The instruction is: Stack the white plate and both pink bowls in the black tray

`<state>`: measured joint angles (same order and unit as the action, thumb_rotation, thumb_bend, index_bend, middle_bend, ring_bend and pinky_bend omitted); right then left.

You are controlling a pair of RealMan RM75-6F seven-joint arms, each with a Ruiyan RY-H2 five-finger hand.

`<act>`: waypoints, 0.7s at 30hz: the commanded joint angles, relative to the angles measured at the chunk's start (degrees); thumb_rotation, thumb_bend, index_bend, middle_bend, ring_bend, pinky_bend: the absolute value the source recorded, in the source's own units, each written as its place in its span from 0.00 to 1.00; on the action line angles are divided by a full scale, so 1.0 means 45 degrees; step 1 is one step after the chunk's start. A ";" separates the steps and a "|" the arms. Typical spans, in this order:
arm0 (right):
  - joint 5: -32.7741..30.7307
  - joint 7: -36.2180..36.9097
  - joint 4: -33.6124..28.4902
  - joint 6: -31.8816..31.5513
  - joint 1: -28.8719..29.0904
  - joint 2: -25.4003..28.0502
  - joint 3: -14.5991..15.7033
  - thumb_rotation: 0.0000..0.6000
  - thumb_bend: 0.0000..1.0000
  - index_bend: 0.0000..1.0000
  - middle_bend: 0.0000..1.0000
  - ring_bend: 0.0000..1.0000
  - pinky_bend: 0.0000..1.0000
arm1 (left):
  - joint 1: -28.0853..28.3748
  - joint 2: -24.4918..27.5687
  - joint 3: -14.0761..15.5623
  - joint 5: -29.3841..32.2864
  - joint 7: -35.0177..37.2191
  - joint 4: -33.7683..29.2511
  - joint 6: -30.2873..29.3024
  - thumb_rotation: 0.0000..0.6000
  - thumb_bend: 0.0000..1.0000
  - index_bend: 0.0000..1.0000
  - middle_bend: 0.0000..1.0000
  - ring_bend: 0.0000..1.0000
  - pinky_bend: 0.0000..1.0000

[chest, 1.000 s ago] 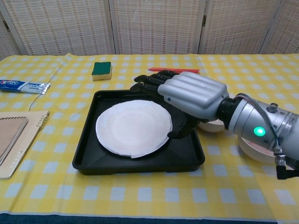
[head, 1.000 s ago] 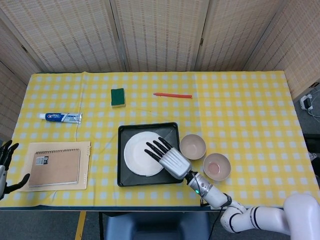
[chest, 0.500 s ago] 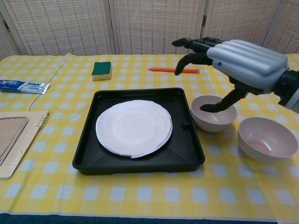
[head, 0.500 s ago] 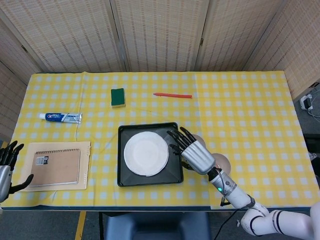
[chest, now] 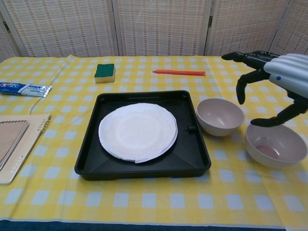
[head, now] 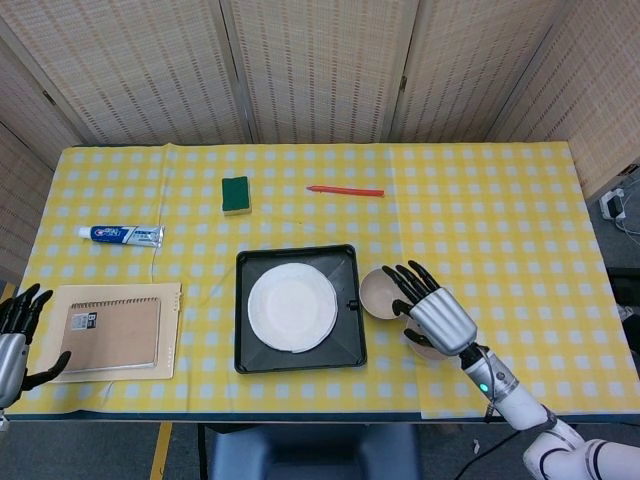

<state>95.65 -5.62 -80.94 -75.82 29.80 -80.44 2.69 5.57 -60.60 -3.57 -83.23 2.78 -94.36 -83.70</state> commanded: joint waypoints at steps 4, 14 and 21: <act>0.0720 0.1207 0.0762 -0.1372 -0.1225 0.0490 0.0883 1.00 0.23 0.52 0.00 0.00 0.00 | 0.0012 -0.0036 -0.0004 0.0037 -0.0110 -0.0006 0.0026 1.00 0.32 0.00 0.00 0.00 0.00; 0.0949 0.2721 0.2586 -0.2712 -0.2876 0.0255 0.1516 1.00 0.24 0.52 0.00 0.00 0.00 | 0.0130 -0.0185 0.0017 0.0057 -0.0441 -0.0016 0.0206 1.00 0.32 0.00 0.00 0.00 0.00; 0.0797 0.3382 0.4284 -0.2353 -0.3138 -0.0668 0.1397 1.00 0.25 0.52 0.00 0.00 0.00 | 0.0174 -0.0192 0.0024 0.0074 -0.0457 -0.0003 0.0283 1.00 0.32 0.00 0.00 0.00 0.00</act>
<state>99.47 8.40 -63.13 -86.92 16.21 -82.19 9.12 6.36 -61.47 -3.45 -82.92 0.73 -94.38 -82.41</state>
